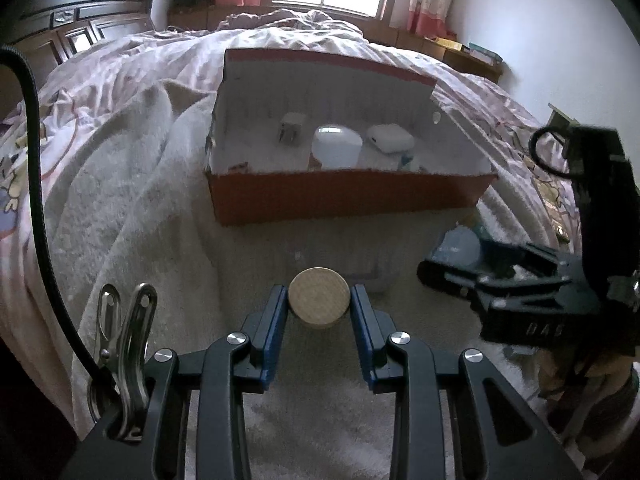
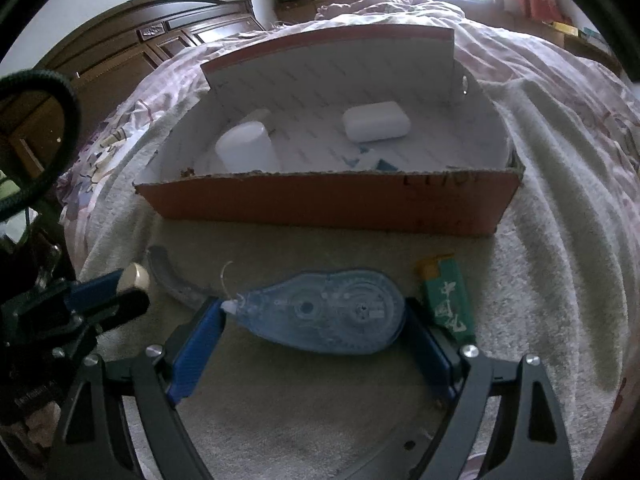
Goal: Organize rigid objects
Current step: 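Carry the beige lid and tape roller over the box with both tools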
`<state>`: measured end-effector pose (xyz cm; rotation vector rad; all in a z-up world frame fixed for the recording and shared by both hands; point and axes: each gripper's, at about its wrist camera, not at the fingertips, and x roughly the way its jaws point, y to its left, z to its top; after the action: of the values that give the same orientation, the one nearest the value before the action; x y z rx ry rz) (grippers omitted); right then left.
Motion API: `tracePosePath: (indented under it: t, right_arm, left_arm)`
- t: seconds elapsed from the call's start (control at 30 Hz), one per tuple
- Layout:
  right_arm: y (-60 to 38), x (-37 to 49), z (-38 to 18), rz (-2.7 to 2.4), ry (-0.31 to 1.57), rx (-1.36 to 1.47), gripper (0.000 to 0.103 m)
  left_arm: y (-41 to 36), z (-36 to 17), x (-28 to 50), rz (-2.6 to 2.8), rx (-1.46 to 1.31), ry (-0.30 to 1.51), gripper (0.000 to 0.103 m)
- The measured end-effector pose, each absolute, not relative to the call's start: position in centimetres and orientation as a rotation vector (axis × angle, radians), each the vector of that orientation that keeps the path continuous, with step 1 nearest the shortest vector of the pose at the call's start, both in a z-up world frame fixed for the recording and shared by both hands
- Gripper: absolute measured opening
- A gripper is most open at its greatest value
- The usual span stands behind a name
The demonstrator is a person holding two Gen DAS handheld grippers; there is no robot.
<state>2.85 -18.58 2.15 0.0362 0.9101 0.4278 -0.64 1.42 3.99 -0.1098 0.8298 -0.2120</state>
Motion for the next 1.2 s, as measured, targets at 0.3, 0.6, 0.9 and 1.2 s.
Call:
tracePosePath:
  t: [0.3, 0.6, 0.9, 1.2]
  right_arm:
    - [-18.8, 2.8, 2.4, 0.447, 0.908, 0.053, 0.091]
    - [-18.0, 1.6, 3.7, 0.467, 0.846, 0.006, 0.091]
    - [-18.5, 0.8, 4.5, 0.481, 0.797, 0.011, 0.091]
    - [-18.6, 0.8, 6.5, 0.492, 0.728, 0.004, 0.091]
  left_arm:
    - [1.6, 5.9, 0.6, -0.193, -0.115, 0.786, 0.033]
    - [1.8, 7.1, 3.1, -0.150, -0.095, 0.733, 0.033]
    - [2.6, 7.6, 6.7, -0.125, -0.131, 0.673, 0.033]
    - [2.2, 6.5, 8.7, -0.116, -0.123, 0.702, 0.033]
